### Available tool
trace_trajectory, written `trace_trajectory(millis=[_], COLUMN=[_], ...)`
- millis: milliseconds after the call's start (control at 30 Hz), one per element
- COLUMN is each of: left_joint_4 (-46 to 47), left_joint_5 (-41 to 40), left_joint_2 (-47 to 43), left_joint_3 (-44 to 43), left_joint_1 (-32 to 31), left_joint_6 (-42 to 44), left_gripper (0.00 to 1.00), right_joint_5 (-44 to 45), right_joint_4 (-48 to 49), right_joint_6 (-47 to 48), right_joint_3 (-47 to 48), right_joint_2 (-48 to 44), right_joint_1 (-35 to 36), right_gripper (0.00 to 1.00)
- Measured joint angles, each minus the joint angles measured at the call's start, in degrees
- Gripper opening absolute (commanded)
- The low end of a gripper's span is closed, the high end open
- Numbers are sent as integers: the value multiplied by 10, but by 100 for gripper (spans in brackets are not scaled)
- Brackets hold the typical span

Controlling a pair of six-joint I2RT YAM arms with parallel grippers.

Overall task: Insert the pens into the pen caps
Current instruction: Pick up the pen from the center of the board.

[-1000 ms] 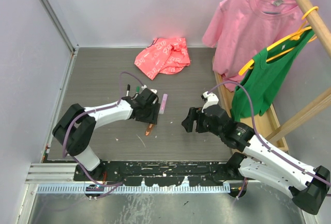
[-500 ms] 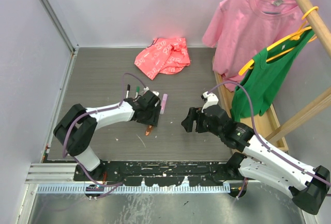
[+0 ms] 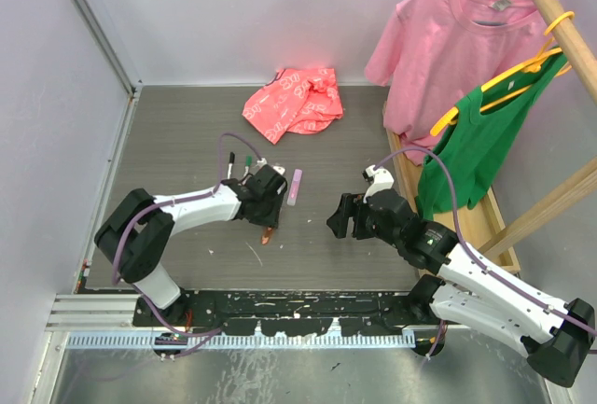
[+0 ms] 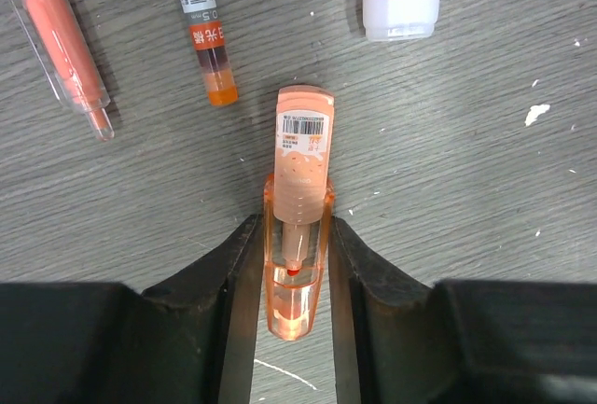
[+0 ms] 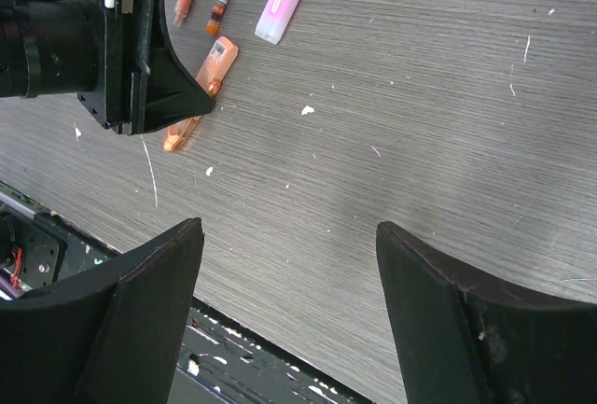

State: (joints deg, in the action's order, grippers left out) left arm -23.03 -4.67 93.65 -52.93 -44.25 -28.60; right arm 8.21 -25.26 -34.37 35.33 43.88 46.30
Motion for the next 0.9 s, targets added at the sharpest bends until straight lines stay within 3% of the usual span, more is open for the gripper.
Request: trace_trajectory(millis=[367, 900], left_joint_4=[5, 18], left_joint_5=[10, 52], left_joint_2=[-31, -253], left_joint_3=[24, 59], left_joint_1=[-1, -2], left_joint_6=[0, 40], left_gripper=[26, 25], right_joint_5=[0, -5], right_joint_4=[3, 27], right_joint_6=[-1, -3], right_joint_3=[-3, -3], right_joint_2=[0, -1], right_joint_1=[0, 0], right_gripper=[80, 80])
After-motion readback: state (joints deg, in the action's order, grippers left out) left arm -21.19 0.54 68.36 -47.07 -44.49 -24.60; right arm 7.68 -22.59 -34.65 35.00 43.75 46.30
